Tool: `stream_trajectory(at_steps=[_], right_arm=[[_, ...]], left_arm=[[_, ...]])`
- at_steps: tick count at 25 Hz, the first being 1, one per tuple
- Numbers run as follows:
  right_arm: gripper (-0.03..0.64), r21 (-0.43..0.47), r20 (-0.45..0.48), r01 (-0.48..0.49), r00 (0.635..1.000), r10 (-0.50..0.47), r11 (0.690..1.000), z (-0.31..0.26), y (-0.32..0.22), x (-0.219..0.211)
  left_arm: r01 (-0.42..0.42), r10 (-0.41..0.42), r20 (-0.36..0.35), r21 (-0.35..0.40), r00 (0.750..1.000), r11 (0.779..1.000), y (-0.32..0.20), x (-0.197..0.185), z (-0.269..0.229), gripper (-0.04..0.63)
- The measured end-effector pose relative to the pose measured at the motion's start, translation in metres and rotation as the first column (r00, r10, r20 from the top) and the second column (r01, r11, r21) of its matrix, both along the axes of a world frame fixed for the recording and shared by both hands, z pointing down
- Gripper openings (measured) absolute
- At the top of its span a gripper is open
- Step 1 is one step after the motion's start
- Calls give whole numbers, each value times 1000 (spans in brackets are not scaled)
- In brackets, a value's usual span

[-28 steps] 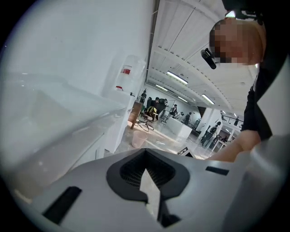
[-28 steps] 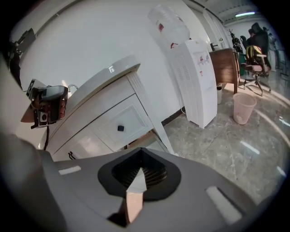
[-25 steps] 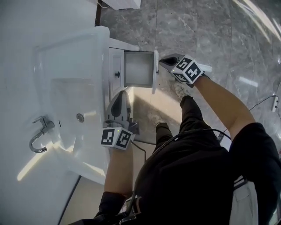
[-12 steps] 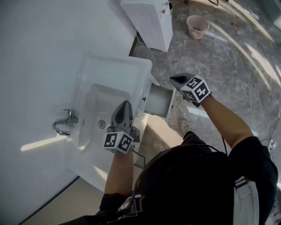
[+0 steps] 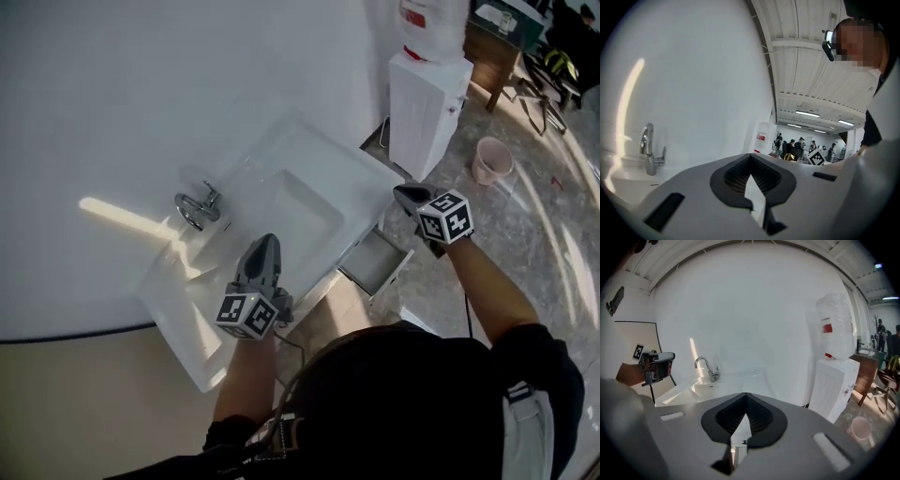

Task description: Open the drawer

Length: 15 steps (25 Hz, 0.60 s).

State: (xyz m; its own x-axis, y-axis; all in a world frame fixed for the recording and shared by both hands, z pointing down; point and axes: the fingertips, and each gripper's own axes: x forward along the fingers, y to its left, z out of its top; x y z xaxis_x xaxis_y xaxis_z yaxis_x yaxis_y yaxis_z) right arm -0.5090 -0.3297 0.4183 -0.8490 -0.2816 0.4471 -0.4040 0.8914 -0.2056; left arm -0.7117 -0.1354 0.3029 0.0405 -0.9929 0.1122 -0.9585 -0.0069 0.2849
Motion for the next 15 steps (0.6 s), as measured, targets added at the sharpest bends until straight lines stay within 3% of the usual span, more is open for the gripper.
stream_trajectory(at_steps=[8, 15], right_arm=[[2, 50, 22, 142, 989, -144, 989, -54, 62, -116], [2, 108, 41, 243, 968, -249, 964, -97, 143, -224]], left_arm=[[225, -224, -19, 18, 974, 974, 133, -113, -21, -9], [348, -348, 15, 21, 937, 937, 248, -204, -37, -9]])
